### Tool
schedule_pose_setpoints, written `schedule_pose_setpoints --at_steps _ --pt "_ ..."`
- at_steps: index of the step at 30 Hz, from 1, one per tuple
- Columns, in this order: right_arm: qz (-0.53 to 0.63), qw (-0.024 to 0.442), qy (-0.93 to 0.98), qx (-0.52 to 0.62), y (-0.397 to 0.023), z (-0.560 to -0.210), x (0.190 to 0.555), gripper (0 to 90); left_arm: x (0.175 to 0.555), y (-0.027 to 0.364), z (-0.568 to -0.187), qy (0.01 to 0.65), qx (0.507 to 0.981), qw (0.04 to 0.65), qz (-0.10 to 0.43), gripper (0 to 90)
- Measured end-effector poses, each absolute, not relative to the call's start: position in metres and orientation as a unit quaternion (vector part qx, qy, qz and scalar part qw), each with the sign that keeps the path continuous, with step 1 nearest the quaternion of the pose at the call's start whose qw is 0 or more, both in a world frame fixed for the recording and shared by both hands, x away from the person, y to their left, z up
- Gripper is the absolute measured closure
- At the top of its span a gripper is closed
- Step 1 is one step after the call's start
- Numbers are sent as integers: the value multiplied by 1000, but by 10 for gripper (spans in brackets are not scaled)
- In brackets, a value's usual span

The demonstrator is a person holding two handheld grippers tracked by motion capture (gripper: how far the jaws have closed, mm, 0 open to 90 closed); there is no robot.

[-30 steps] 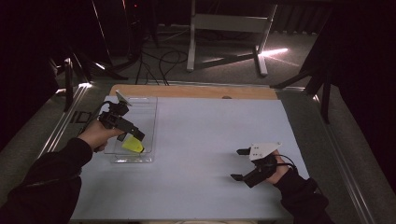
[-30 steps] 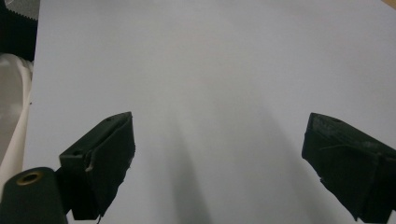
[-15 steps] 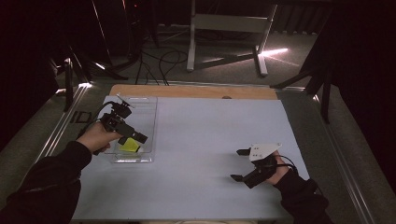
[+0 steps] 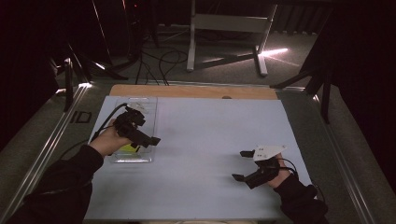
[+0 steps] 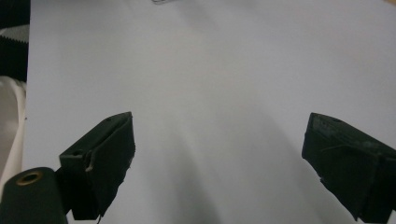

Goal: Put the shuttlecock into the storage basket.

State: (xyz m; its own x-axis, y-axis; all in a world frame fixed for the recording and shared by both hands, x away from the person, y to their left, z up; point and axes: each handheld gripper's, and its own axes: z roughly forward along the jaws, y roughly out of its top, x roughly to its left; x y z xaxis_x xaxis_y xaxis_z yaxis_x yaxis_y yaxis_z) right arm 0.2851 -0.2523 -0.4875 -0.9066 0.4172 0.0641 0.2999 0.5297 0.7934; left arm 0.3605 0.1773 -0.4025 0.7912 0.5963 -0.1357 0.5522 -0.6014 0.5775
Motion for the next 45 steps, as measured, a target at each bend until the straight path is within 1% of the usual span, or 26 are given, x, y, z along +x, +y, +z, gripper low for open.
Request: schedule_pose_setpoints --at_steps 3,6,11,16,19,26,27,30,45 --pt "445 81 864 221 -256 -488 284 95 358 167 -405 303 898 318 42 3" --pt "452 84 857 233 -260 -488 284 95 356 158 -406 288 896 337 38 3" --pt "459 91 846 255 -266 -488 282 95 350 142 -408 265 898 349 42 3" --pt "466 89 841 258 -269 -490 280 96 344 129 -411 243 900 359 45 3" --pt "465 74 843 260 -269 -492 281 96 340 120 -416 229 903 361 41 3" --pt "465 83 841 264 -270 -495 279 95 330 104 -427 204 904 374 32 3" --pt "465 78 841 266 -271 -495 279 95 328 102 -429 200 904 377 31 2" --pt "458 85 843 269 -272 -497 278 95 324 101 -435 196 902 383 23 3" --pt "453 82 844 275 -276 -500 274 95 291 108 -463 174 906 386 28 3"
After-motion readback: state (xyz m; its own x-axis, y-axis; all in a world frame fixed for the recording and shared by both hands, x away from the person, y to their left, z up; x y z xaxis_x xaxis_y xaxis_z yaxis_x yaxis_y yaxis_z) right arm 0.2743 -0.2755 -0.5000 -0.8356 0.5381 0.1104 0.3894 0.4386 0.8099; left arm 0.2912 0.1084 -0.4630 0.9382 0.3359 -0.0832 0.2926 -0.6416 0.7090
